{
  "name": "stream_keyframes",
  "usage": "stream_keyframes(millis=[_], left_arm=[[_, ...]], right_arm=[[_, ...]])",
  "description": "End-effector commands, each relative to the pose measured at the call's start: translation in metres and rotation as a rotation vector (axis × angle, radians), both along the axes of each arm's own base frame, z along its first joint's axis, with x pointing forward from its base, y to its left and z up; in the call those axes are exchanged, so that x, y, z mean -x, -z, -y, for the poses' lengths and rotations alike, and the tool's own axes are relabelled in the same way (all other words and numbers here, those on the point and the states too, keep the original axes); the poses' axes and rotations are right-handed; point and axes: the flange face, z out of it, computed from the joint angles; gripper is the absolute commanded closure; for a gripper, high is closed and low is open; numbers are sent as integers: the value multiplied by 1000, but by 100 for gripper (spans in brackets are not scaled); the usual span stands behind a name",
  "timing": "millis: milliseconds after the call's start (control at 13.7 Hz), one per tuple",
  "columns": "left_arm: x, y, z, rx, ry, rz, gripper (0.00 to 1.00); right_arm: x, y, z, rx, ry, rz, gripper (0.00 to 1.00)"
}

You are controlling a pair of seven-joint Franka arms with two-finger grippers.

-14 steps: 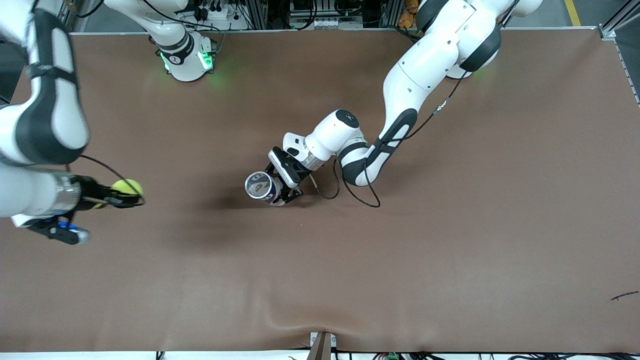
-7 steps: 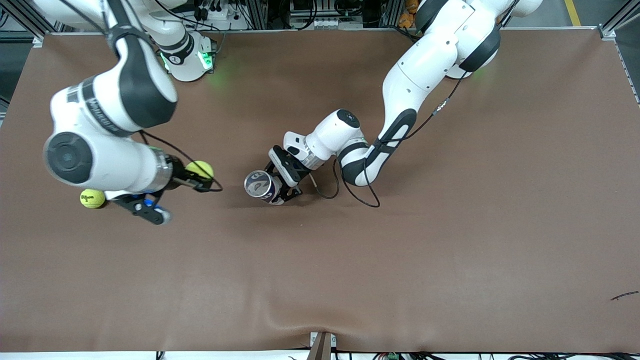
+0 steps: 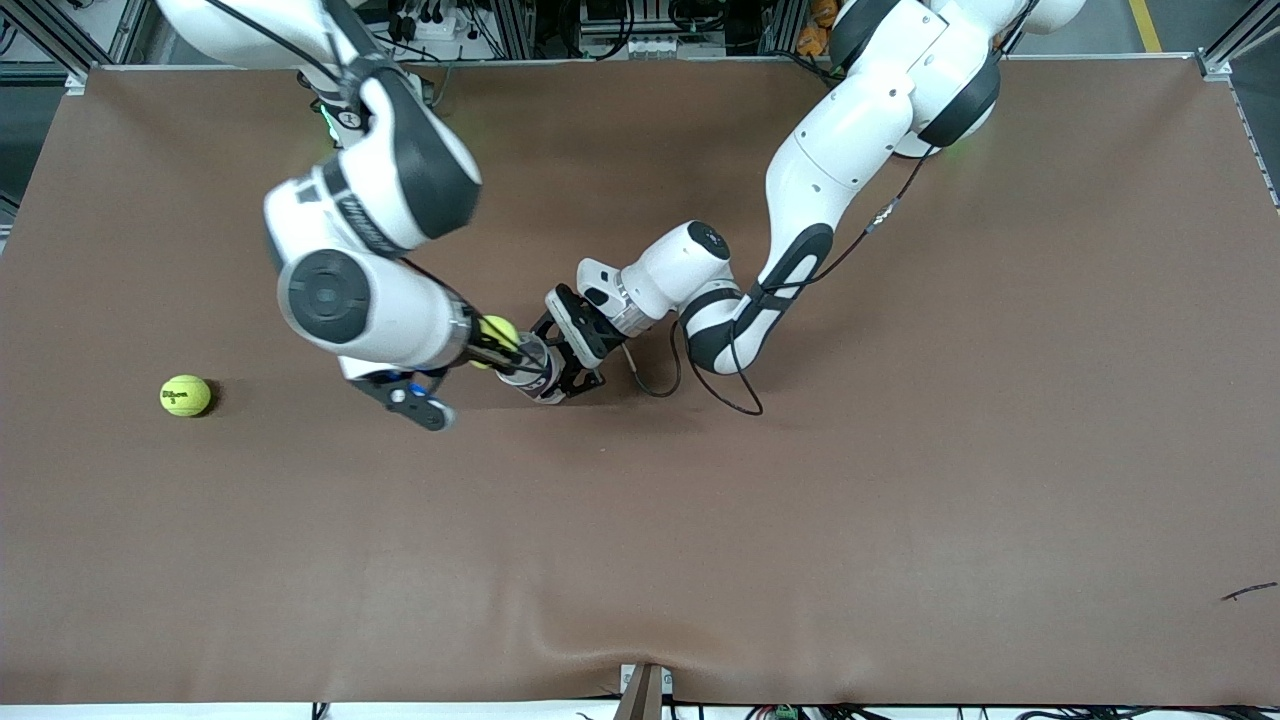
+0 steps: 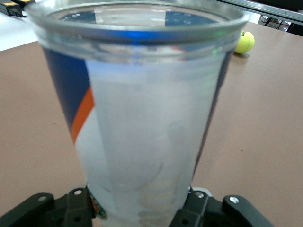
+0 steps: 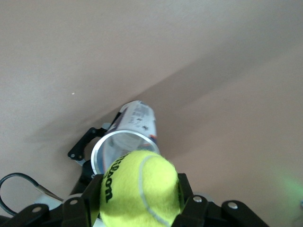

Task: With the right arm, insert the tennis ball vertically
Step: 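Move the ball over the tube mouth and drop it in with the right gripper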

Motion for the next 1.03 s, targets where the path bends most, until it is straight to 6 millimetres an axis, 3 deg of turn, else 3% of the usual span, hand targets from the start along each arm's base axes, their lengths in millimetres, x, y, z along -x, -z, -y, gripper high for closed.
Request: stream_keyframes(millis=[0,73,146,220,513,659,806,952], left_arm=[[0,-2,-3,21,3,4,38],[-1,-1,-6,18,2,5,38],[-1,0,-6,14,2,3,38],[-1,2,-7,13,1,1,38],[-1,2,-8,12,2,0,38],[-1,2,-8,12,3,1,38],[-4,2,-10,9,-2,6,38],[-4,2,-10,10,-2,7,38]], right_arm=[[1,7,-5,-1,35,6,81],[3,7,-7,1,44,4,66],[4,8,-10,3,59,-1,16],[4,13,-11,13,77,-9,0],[2,6,-10,5,77,-1,0],[-8,-10,7,-4,96,16,0],[-28,-38,62,-11,132,7,0],[-46,-44,128,-33,55,-1,0]])
